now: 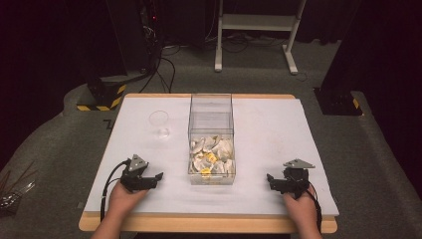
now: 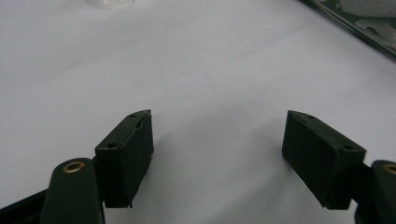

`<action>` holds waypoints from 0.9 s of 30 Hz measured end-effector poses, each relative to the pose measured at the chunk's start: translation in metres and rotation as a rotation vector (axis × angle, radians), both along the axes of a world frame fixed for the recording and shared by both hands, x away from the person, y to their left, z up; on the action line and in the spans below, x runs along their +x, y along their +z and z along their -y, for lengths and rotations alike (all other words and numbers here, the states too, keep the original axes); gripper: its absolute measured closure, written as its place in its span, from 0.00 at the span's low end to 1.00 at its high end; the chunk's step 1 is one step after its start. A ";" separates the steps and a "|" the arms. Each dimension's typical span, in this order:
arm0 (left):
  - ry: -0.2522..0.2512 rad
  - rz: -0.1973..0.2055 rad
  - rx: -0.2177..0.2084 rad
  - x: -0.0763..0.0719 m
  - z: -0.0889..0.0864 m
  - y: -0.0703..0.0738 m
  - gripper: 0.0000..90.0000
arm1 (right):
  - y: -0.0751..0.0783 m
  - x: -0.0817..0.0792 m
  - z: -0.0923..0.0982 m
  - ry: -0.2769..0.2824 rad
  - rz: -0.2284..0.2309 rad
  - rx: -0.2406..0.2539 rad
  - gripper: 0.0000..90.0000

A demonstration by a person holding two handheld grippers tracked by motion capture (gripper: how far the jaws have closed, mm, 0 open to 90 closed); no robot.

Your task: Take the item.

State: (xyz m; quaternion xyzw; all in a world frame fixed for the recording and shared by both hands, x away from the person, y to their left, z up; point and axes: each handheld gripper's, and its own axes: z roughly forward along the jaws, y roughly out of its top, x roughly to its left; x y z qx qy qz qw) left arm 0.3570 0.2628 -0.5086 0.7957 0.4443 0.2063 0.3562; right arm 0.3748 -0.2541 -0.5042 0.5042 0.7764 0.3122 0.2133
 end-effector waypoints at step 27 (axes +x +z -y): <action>0.018 -0.012 -0.003 0.001 0.000 0.000 0.24 | 0.000 0.000 0.000 0.000 -0.002 0.002 0.09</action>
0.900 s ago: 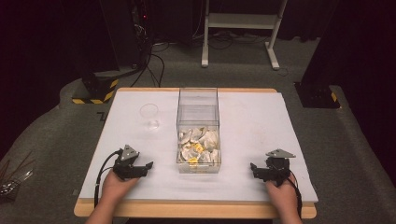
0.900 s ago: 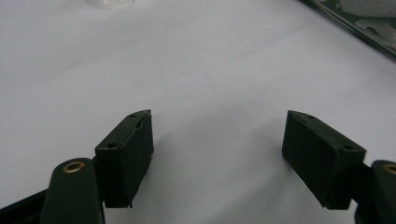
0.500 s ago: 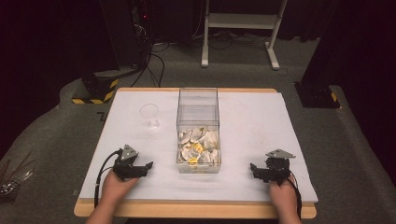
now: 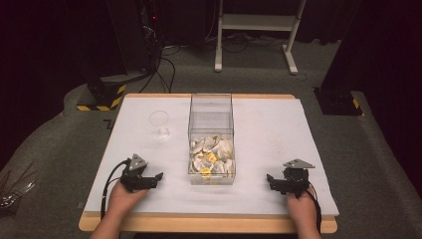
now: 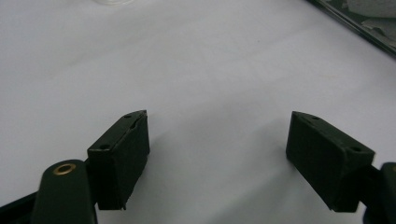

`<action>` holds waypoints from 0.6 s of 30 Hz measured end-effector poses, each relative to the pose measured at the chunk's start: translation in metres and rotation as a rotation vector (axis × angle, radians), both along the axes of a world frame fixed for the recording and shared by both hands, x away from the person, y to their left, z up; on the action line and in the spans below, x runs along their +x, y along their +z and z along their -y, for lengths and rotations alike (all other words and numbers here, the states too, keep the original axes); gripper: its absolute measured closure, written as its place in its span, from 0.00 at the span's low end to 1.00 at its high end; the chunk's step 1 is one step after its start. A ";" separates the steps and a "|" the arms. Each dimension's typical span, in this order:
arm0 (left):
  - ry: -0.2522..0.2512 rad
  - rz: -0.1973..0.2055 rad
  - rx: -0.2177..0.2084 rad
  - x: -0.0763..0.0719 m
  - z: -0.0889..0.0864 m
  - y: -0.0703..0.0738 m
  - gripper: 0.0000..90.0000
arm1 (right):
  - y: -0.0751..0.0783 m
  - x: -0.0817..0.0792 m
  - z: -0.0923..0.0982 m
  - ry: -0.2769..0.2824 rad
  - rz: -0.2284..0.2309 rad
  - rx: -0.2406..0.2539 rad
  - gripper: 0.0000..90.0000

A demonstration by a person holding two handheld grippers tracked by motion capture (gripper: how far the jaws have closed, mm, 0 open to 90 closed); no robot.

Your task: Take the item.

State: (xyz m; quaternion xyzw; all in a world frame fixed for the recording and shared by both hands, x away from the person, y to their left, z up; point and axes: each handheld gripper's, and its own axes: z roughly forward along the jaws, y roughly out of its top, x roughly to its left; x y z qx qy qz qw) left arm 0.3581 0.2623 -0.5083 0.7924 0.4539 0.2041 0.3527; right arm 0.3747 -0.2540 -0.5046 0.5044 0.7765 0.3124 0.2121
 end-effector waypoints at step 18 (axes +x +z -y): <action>-0.027 0.030 -0.049 -0.006 0.000 0.008 0.24 | 0.000 0.000 0.000 0.000 0.002 -0.003 0.09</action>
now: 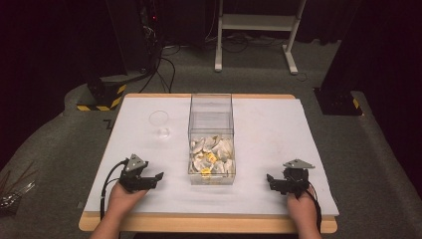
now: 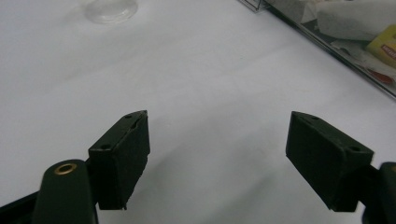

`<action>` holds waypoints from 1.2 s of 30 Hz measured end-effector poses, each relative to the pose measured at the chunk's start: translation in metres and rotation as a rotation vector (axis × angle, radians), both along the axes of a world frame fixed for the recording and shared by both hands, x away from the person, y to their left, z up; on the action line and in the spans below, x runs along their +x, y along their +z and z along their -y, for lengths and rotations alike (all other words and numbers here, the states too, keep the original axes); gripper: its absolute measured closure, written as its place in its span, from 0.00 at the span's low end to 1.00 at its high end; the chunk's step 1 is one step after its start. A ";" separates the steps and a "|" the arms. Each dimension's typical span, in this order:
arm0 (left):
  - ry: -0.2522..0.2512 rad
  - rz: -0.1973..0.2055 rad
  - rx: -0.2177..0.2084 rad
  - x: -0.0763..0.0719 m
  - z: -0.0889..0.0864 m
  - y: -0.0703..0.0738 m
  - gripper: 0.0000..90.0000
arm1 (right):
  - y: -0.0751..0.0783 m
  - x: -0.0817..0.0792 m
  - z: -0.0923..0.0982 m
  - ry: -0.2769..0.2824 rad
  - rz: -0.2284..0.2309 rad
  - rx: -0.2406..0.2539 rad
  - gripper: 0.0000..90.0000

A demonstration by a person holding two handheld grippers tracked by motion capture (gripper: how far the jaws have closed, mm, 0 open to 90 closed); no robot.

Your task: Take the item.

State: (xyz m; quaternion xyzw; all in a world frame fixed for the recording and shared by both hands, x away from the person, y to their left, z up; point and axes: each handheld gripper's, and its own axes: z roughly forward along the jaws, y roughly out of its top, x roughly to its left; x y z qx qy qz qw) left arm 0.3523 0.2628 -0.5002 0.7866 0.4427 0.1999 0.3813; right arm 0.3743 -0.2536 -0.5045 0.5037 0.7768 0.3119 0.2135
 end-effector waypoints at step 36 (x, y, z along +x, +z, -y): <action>-0.090 0.083 -0.084 -0.019 0.016 0.025 0.28 | 0.000 0.000 0.000 0.000 0.002 -0.002 0.09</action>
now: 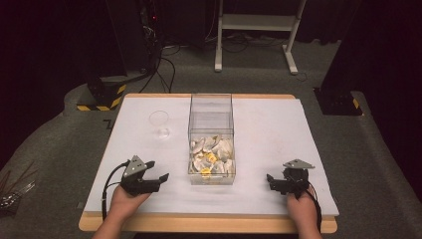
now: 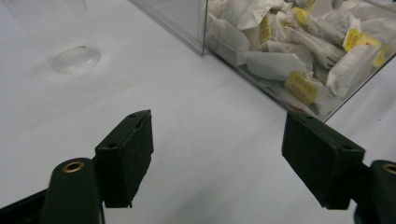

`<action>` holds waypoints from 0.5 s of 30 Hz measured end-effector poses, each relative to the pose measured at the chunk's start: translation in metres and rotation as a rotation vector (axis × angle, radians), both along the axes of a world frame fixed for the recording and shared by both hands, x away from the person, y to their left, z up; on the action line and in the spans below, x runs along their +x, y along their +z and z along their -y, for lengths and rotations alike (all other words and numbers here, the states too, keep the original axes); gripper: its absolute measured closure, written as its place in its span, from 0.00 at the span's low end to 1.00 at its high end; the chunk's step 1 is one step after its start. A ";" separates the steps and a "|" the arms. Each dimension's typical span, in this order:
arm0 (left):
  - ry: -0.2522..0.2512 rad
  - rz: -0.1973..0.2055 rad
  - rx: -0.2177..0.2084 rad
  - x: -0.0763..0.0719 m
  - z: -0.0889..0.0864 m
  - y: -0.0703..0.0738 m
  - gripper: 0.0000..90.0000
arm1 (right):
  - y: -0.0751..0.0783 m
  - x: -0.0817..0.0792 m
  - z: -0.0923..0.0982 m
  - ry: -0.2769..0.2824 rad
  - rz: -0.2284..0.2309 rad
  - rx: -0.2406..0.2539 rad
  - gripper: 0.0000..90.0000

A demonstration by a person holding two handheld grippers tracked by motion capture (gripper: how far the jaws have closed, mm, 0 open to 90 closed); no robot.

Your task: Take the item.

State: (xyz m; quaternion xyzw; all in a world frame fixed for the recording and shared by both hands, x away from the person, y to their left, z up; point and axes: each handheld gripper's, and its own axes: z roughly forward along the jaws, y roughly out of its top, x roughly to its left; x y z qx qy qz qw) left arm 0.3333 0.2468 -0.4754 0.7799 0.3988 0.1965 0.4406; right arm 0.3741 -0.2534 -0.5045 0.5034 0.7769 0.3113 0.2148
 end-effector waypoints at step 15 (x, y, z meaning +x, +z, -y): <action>-0.024 0.021 -0.033 -0.003 0.007 0.012 0.29 | 0.000 0.000 0.000 0.000 0.000 -0.001 0.09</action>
